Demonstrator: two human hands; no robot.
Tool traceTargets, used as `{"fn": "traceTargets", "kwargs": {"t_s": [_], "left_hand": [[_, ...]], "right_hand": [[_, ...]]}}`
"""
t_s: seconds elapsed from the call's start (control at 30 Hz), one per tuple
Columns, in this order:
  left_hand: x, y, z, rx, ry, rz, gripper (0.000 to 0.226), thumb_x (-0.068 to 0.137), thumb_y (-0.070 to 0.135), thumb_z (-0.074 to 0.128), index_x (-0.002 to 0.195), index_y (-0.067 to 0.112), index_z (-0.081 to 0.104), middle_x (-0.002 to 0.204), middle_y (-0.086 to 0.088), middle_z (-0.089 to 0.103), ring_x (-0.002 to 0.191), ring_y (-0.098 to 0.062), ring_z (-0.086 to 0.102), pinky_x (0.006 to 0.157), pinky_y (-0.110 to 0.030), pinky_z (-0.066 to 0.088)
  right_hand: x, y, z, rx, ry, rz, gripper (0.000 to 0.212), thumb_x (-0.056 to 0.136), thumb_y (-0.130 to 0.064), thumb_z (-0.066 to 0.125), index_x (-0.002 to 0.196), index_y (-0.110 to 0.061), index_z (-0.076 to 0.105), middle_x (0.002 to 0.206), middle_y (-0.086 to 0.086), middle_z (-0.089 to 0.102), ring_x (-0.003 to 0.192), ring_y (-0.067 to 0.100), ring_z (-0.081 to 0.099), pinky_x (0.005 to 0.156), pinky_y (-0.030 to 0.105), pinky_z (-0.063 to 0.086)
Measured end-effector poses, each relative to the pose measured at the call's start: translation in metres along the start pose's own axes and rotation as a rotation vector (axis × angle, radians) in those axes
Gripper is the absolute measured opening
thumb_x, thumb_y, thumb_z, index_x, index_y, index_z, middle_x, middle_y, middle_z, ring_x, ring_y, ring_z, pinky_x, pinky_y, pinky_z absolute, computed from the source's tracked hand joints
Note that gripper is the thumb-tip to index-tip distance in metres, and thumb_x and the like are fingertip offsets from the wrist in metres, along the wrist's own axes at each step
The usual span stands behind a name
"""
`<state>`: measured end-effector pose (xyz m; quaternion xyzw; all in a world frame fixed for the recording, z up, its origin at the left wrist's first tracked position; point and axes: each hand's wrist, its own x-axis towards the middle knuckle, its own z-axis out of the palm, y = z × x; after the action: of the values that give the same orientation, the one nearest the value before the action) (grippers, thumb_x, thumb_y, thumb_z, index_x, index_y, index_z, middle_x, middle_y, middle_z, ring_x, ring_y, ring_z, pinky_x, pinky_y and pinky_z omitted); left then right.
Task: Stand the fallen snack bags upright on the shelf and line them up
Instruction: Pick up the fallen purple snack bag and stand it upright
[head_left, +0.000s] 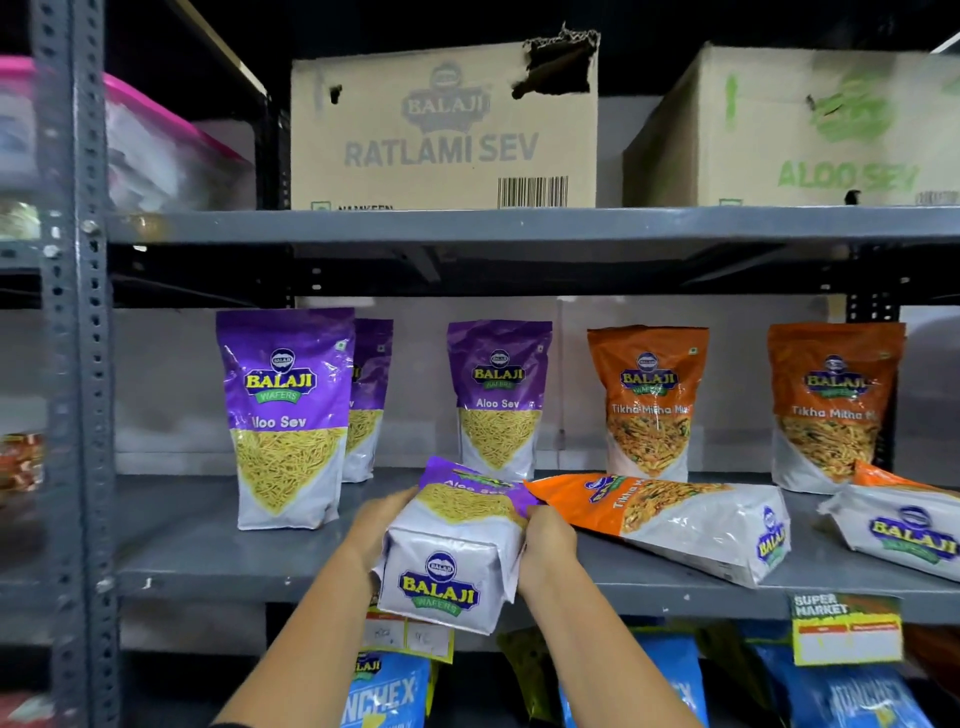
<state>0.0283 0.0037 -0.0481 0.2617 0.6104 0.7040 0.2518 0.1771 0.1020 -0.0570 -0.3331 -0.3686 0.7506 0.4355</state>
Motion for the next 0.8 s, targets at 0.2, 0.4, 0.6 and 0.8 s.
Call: {"fn": "traceTargets", "kwargs": {"t_s": [0.2, 0.4, 0.6, 0.8], "left_hand": [[0.007, 0.009, 0.001, -0.044, -0.025, 0.101, 0.04, 0.091, 0.028, 0.06, 0.125, 0.007, 0.066, 0.128, -0.011, 0.066, 0.121, -0.024, 0.06, 0.111, -0.038, 0.04], [-0.008, 0.013, -0.014, -0.487, -0.166, 0.076, 0.023, 0.091, 0.024, 0.059, 0.107, 0.012, 0.07, 0.089, -0.014, 0.078, 0.079, -0.027, 0.075, 0.086, -0.047, 0.056], [-0.009, 0.041, -0.033, -0.589, -0.074, 0.27, 0.02, 0.095, 0.01, 0.053, 0.078, 0.02, 0.059, 0.065, 0.002, 0.075, 0.054, -0.009, 0.07, 0.06, -0.029, 0.058], [-0.024, 0.056, -0.036, -0.578, 0.025, 0.326, 0.019, 0.094, 0.002, 0.054, 0.08, 0.014, 0.06, 0.061, 0.001, 0.073, 0.051, -0.007, 0.068, 0.052, -0.02, 0.058]], "right_hand": [[-0.006, -0.012, 0.011, 0.221, -0.247, 0.109, 0.043, 0.105, -0.014, 0.045, 0.143, 0.005, 0.054, 0.143, 0.029, 0.056, 0.134, 0.045, 0.053, 0.113, 0.057, 0.039], [-0.011, -0.015, 0.023, 0.269, -0.467, 0.071, 0.049, 0.105, -0.031, 0.046, 0.144, -0.003, 0.055, 0.144, 0.025, 0.057, 0.133, 0.041, 0.054, 0.111, 0.058, 0.04], [-0.017, -0.04, 0.033, 0.274, -0.446, -0.173, 0.04, 0.106, -0.016, 0.045, 0.136, 0.008, 0.056, 0.128, 0.031, 0.064, 0.114, 0.043, 0.065, 0.107, 0.06, 0.044], [-0.019, -0.047, 0.039, 0.268, -0.46, -0.224, 0.04, 0.104, -0.012, 0.049, 0.136, 0.011, 0.054, 0.136, 0.034, 0.06, 0.132, 0.05, 0.054, 0.11, 0.063, 0.041]]}}
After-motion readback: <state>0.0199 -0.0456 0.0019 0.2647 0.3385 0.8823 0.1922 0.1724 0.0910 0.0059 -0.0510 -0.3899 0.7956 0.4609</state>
